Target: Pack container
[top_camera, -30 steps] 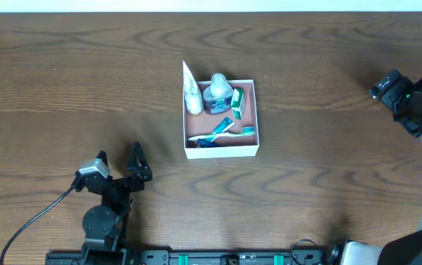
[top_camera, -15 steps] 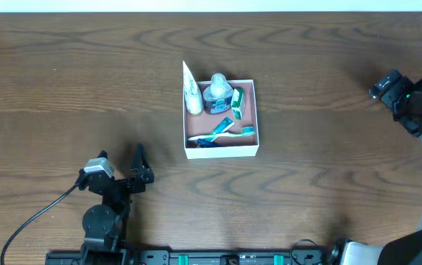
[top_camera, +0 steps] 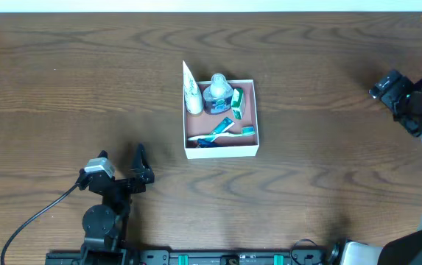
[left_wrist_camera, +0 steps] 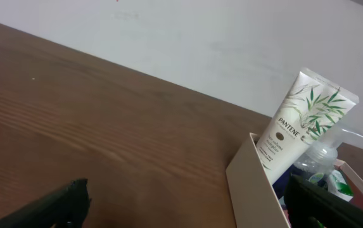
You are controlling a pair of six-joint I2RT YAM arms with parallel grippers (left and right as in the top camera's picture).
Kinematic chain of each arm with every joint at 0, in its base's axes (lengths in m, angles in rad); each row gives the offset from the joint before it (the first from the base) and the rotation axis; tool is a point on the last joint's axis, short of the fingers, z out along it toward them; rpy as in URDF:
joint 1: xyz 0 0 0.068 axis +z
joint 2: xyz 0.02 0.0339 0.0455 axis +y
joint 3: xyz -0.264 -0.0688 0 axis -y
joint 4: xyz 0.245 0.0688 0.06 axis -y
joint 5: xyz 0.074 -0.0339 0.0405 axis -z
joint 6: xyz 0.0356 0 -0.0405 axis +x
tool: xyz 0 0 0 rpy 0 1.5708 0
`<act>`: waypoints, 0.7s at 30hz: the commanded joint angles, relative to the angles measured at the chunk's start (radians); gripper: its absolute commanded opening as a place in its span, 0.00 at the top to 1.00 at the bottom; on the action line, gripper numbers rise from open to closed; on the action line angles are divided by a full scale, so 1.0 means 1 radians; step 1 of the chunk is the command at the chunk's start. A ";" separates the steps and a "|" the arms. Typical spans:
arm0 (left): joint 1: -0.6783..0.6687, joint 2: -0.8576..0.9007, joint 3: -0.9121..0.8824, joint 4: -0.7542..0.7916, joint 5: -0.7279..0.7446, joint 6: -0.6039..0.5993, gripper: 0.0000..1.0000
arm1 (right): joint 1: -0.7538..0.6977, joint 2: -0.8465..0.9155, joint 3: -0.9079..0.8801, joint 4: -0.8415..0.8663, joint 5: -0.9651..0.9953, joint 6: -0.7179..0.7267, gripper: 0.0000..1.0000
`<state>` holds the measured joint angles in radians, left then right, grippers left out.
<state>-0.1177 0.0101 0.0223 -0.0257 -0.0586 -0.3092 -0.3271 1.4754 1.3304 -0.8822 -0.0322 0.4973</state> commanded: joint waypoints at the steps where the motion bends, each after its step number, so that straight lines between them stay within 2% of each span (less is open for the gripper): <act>1: 0.006 -0.005 -0.018 -0.042 -0.004 0.021 0.02 | -0.005 -0.003 0.010 -0.001 0.006 0.011 0.01; 16: 0.006 -0.005 -0.018 -0.042 -0.004 0.021 0.02 | 0.003 -0.013 0.010 -0.001 0.006 0.011 0.01; 21: 0.006 -0.005 -0.018 -0.042 -0.004 0.021 0.02 | 0.092 -0.068 0.010 -0.001 0.006 0.011 0.01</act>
<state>-0.1177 0.0101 0.0223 -0.0257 -0.0582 -0.3092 -0.2955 1.4628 1.3304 -0.8822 -0.0269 0.4973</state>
